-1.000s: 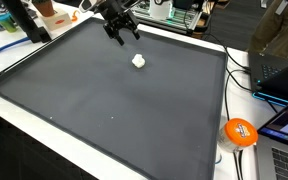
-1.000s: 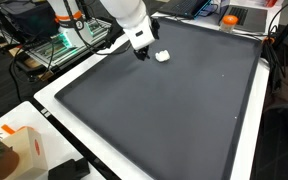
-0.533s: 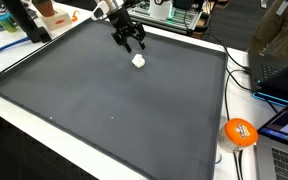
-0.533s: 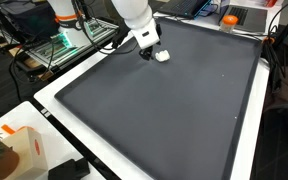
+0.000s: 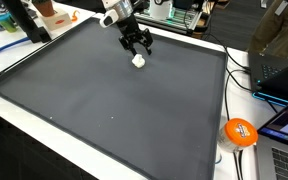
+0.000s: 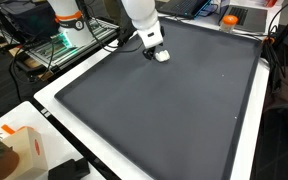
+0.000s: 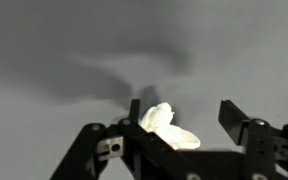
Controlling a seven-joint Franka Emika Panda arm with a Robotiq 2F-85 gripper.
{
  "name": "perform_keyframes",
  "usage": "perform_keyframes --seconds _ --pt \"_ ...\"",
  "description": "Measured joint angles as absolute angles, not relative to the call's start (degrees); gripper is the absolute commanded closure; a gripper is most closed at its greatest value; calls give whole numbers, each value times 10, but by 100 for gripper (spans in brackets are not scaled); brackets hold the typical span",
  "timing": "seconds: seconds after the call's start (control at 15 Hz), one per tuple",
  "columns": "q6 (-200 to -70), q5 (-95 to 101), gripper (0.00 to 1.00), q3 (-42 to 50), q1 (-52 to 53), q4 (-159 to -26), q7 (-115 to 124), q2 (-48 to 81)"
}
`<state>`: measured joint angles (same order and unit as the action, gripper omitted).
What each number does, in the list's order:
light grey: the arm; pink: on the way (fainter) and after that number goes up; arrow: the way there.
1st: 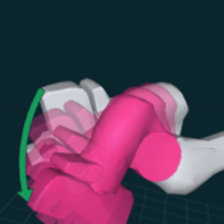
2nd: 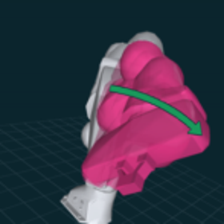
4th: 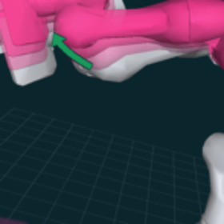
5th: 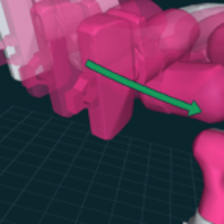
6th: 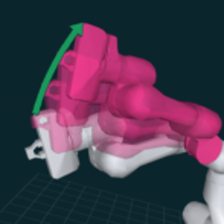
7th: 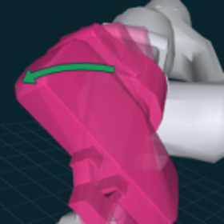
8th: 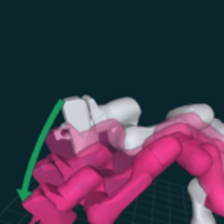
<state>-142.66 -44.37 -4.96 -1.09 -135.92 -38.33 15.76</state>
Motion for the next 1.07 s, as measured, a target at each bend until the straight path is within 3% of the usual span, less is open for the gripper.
perform_keyframes --seconds 0.07,0.4,0.53,0.6,0.73,1.07 --pt "-1432 -444 28 -52 -9 -1359 -372 160" --pt "-1476 -435 22 -60 -5 -1359 -319 171" --pt "-1497 -420 26 -61 0 -1359 -291 175" --pt "-1507 -410 49 -62 2 -1359 -276 176" --pt "-1522 -394 54 -64 4 -1359 -248 176" --pt "-1542 -351 90 -69 6 -1360 -188 175"
